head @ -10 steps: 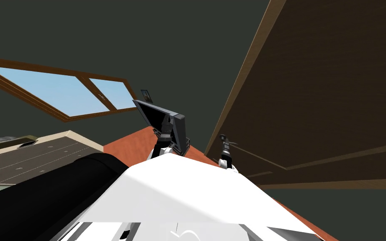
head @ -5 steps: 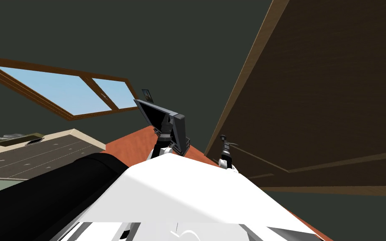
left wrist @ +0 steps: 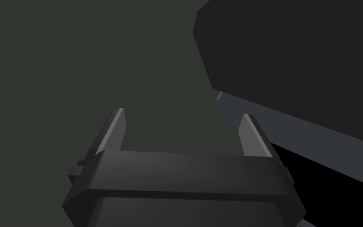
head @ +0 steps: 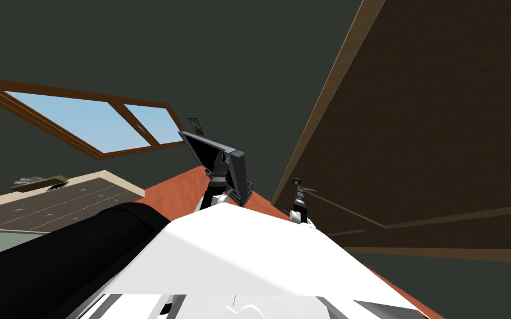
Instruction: Pull the door open
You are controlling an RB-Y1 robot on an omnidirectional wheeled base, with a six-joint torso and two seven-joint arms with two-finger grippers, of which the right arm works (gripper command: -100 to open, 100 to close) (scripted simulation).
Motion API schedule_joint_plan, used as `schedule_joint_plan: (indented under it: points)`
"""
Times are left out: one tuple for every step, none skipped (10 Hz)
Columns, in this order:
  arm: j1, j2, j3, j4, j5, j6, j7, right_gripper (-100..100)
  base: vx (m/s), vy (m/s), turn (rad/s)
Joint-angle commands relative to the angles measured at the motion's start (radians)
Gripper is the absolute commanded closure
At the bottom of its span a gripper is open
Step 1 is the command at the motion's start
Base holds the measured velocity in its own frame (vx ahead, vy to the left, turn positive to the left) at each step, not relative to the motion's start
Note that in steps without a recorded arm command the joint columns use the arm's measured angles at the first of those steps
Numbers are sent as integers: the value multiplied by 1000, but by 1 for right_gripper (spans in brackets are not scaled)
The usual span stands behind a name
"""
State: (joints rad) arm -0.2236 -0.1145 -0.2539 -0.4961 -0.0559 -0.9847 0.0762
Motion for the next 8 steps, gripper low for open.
schedule_joint_plan:
  points:
    - [-3, -6, 0, 5, -1, 4, 0, -100, -243, 96, 102]
    - [-4, -11, 0, 5, -2, 9, -1, -100, -198, 115, 38]
    - [-5, -15, 1, 6, -2, 14, -1, -100, -184, 83, 70]
    - [-7, -21, 1, 6, -3, 20, -1, -100, -175, 77, 85]
    - [-8, -27, 1, 7, -4, 27, -1, -100, -186, 87, 69]
    - [-10, -34, 1, 8, -5, 35, -2, -100, -188, 79, 41]
    - [-14, -43, 2, 9, -7, 47, -2, -100, -182, 81, 45]
    - [-18, -53, 2, 10, -9, 61, -3, -100, -164, 98, 19]
